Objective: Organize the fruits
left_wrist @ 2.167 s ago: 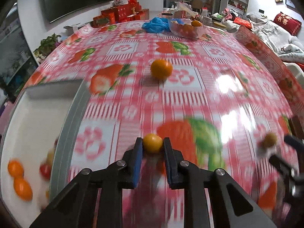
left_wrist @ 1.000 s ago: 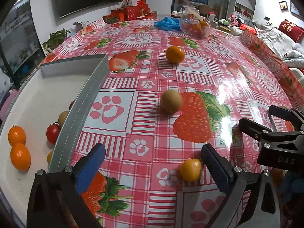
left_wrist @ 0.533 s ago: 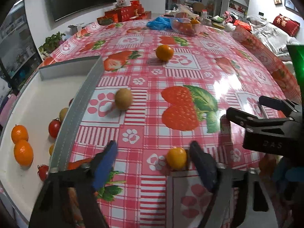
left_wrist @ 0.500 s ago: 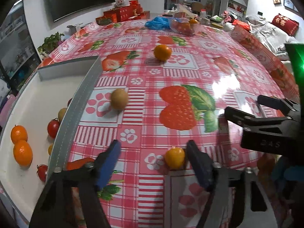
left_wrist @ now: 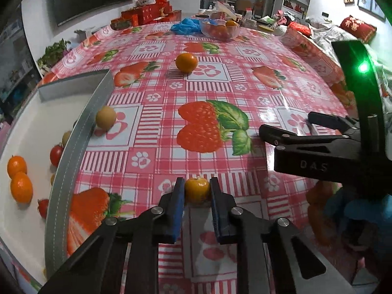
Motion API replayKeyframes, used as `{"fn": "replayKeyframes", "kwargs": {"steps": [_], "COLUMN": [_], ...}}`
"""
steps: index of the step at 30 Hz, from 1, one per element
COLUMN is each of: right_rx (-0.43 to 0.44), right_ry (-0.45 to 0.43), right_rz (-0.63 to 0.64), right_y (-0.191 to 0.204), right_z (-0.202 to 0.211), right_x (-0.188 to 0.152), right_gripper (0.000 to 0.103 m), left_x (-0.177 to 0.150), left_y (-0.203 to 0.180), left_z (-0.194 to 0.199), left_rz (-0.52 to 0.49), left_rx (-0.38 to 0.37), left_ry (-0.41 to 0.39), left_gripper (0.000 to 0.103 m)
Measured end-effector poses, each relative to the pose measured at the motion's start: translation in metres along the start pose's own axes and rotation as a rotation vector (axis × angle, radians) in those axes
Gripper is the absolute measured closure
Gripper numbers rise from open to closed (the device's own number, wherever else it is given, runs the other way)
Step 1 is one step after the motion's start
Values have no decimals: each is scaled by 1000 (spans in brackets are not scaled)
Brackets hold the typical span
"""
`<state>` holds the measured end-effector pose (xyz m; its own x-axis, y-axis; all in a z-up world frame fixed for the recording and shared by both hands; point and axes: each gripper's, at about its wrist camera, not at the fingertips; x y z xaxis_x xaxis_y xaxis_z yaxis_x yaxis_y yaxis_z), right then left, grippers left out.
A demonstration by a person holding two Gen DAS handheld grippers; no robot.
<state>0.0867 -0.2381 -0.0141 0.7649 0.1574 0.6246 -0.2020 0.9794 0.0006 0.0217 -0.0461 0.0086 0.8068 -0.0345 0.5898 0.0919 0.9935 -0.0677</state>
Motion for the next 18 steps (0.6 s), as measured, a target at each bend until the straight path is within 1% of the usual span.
{"fn": "replayKeyframes", "kwargs": {"steps": [6,10,15,18], "right_rx": [0,-1,0,0], "right_ry": [0,0,0,0], "right_rz": [0,0,0,0], "right_y": [0,0,0,0], "right_z": [0,0,0,0], "right_x": [0,0,0,0], "right_gripper": [0,0,0,0], "left_x": [-2,0,-3,-5], "left_y": [10,14,19,16], "left_z": [13,23,13,4], "left_rz": [13,10,37,14], "left_rx": [-14,-20,-15,5], "left_ry": [-16,-41,-16,0], "left_gripper": [81,81,81,81]}}
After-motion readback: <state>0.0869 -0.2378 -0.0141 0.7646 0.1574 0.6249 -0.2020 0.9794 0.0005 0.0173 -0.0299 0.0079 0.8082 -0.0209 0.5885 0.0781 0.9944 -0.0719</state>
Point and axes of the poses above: each gripper's, at about its wrist camera, not at the fingertips, and z roughly against the way its jaws point, y to its left, x to its top, and after that the axes turned 3 degrees about -y, right-handed
